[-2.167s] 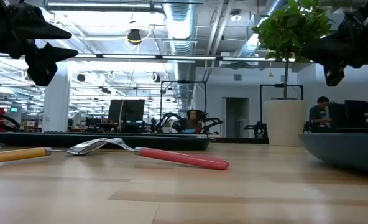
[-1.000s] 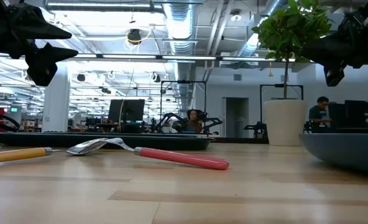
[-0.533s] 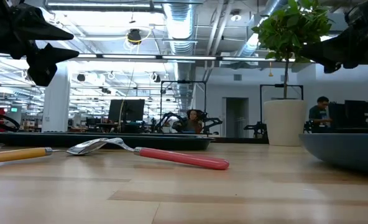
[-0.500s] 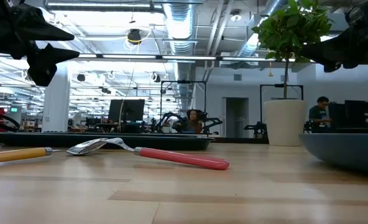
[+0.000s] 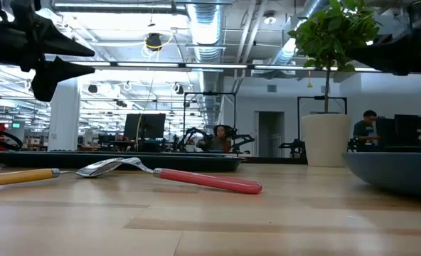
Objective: Pick and place plate/cup/fork/spoon on tray
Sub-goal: Put the blue glass on the black tray
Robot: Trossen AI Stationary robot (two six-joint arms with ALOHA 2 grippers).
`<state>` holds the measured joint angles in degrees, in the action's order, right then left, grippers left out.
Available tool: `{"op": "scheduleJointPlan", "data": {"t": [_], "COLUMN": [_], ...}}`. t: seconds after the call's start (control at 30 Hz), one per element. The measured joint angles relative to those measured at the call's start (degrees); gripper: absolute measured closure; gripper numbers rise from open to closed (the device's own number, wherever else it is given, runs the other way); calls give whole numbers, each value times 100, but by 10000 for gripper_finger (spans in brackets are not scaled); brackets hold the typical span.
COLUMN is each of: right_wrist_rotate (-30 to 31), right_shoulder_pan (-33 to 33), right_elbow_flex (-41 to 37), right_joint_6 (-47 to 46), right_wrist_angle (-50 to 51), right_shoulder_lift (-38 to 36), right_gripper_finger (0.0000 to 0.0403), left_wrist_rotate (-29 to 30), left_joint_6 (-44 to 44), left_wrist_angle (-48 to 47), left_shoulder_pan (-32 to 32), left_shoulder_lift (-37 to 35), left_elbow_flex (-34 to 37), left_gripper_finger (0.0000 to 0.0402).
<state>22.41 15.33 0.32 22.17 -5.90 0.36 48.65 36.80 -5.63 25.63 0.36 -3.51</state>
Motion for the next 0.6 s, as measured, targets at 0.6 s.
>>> {"op": "scheduleJointPlan", "data": {"t": [0.6], "right_wrist_rotate": [212], "right_shoulder_pan": [-318], "right_elbow_flex": [90], "right_joint_6": [-3123], "right_wrist_angle": [-978], "right_shoulder_lift": [-2], "right_gripper_finger": [306], "left_wrist_rotate": [-1984], "left_joint_6": [35], "left_wrist_angle": [-927], "left_shoulder_pan": [0], "left_shoulder_lift": [869], "left_elbow_flex": [-1893], "left_gripper_finger": [191]}}
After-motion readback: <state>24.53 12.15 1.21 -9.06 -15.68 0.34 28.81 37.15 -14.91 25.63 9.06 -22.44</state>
